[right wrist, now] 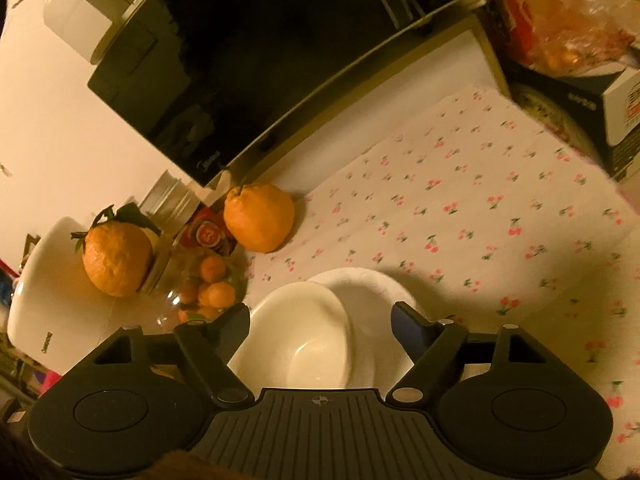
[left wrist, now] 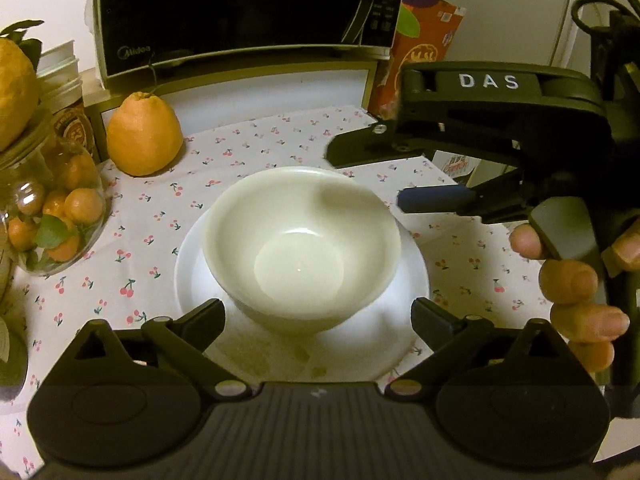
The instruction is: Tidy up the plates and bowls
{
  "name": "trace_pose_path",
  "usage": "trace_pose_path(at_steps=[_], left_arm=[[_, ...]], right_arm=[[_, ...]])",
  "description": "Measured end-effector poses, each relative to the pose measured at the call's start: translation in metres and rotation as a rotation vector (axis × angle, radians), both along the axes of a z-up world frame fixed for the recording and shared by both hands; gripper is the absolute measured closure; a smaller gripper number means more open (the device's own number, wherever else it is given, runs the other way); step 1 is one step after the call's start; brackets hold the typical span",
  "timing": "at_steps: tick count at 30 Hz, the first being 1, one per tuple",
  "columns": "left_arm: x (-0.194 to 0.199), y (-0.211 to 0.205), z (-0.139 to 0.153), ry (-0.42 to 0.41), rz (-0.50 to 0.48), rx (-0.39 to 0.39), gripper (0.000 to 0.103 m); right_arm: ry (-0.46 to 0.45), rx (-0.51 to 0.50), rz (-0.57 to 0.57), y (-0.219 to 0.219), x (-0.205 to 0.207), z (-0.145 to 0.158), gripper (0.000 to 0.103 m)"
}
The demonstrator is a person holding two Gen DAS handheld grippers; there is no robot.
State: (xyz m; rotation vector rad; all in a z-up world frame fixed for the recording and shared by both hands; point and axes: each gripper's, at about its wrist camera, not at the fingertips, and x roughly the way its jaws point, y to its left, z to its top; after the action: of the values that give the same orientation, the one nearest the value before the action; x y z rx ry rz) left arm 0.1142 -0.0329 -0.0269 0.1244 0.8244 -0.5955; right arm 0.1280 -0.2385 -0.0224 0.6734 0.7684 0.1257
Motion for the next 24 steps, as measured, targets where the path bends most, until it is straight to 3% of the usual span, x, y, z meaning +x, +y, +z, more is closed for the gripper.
trace_pose_path(at_steps=[8,14,20,24], left_arm=[[-0.023,0.002,0.010,-0.015,0.060,-0.004,0.002],[-0.041,0.001,0.015,-0.038,0.168,0.053,0.000],[-0.054,0.009,0.009,0.047,0.315,0.105,0.000],[-0.065,0.012,0.006,0.066,0.354,0.157,0.000]], right_arm=[[0.006,-0.093,-0.010,-0.013,-0.029,0.015,0.023],[0.027,-0.179,0.023,-0.013,-0.056,0.026,0.019],[0.090,-0.236,0.013,-0.012,-0.078,0.028,0.016],[0.126,-0.277,0.032,-0.007,-0.096,0.027,0.012]])
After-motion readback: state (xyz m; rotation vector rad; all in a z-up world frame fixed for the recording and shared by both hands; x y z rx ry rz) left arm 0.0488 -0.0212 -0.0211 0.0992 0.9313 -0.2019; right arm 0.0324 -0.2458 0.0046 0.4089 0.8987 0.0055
